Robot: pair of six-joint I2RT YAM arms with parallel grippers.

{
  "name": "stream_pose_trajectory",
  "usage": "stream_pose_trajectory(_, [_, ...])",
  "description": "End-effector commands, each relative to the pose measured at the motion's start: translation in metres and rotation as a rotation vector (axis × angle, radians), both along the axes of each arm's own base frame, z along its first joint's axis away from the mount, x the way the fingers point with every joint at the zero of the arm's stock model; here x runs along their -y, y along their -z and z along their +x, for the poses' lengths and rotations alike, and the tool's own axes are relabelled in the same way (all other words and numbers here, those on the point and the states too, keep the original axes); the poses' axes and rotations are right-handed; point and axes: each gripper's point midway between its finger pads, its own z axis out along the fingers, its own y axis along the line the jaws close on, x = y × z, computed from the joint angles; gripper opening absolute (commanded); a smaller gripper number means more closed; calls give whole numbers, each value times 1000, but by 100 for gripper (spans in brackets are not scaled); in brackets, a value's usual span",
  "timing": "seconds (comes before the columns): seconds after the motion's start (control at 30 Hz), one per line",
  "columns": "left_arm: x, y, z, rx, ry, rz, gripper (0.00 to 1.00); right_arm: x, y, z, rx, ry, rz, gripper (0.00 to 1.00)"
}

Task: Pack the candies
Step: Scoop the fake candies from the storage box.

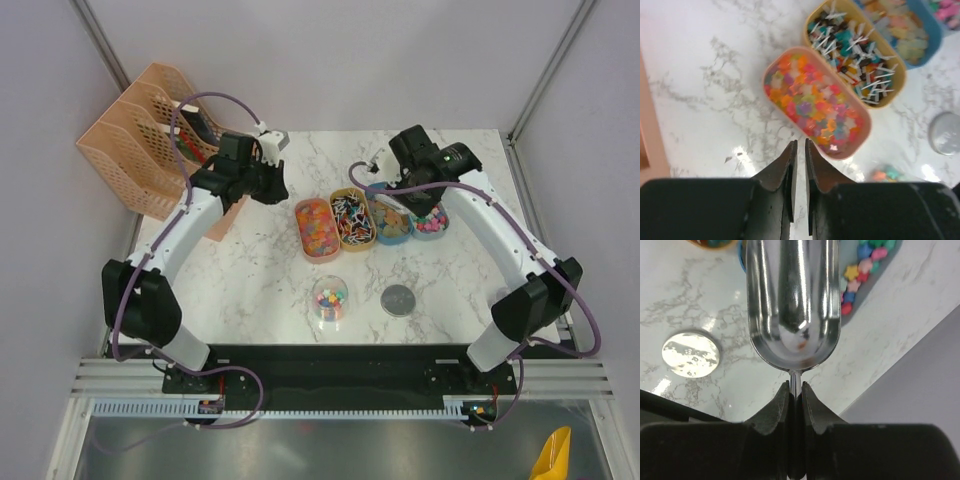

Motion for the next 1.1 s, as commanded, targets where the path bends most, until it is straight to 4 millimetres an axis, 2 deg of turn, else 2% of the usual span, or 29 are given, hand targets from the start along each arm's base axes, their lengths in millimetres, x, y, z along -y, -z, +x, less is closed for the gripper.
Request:
stream_pose_trajectory(0.0, [-38, 49, 3, -2, -142, 165, 16, 36, 31, -11, -94, 165, -48, 0])
stream_pose_trajectory(0.07, [-42, 68, -4, -31, -165, 171, 14, 45, 42, -14, -142, 193, -64, 0])
stream_pose_trajectory(0.1, [-44, 85, -9, -53, -175, 176, 14, 50, 46, -15, -162, 213, -68, 0])
stream_pose_trajectory(0.23, [-44, 116, -17, -111, -184, 178, 11, 57, 59, -18, -234, 239, -80, 0])
stream_pose_trajectory(0.33, [-41, 131, -16, -151, -193, 167, 11, 57, 72, -21, -304, 245, -84, 0])
stream_pose_trajectory(0.53, [-37, 144, -10, -173, -184, 170, 10, 46, 89, -28, -407, 267, -18, 0])
stream_pose_trajectory(0.87, [-35, 162, -9, -212, -183, 185, 10, 37, 104, -29, -489, 289, -1, 0])
stream_pose_trajectory(1.07, [-35, 161, -10, -213, -188, 181, 10, 35, 116, -14, -507, 303, -4, 0])
